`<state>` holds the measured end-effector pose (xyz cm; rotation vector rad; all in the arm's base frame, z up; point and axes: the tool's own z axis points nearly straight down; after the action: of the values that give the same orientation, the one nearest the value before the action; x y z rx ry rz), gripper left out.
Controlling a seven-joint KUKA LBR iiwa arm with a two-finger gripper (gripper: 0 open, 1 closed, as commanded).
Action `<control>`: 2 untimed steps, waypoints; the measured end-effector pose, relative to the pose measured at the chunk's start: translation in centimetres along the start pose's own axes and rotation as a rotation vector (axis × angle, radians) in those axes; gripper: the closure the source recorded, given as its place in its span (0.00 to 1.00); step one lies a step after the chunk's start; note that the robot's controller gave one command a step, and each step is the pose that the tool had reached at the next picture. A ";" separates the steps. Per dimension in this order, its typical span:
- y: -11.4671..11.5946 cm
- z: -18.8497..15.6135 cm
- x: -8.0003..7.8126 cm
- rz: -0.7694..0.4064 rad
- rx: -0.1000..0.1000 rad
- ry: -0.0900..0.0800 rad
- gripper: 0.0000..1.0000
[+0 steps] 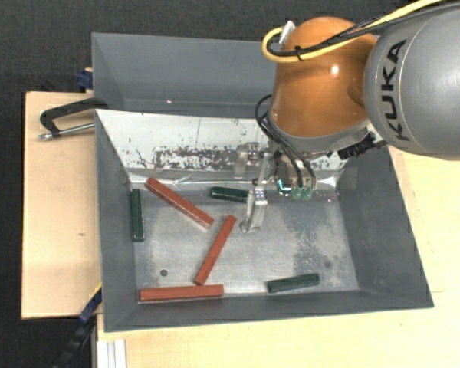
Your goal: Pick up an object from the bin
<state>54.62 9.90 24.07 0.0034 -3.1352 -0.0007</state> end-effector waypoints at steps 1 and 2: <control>-0.1 -0.4 -0.2 0.002 -0.001 -0.008 0.00; -0.4 4.4 -0.5 0.051 -0.002 -0.014 0.00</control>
Offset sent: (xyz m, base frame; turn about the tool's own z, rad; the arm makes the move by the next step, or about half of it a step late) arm 0.0050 -0.0127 -0.1707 0.1691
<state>55.05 9.52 19.66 -0.0765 -3.1487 -0.0041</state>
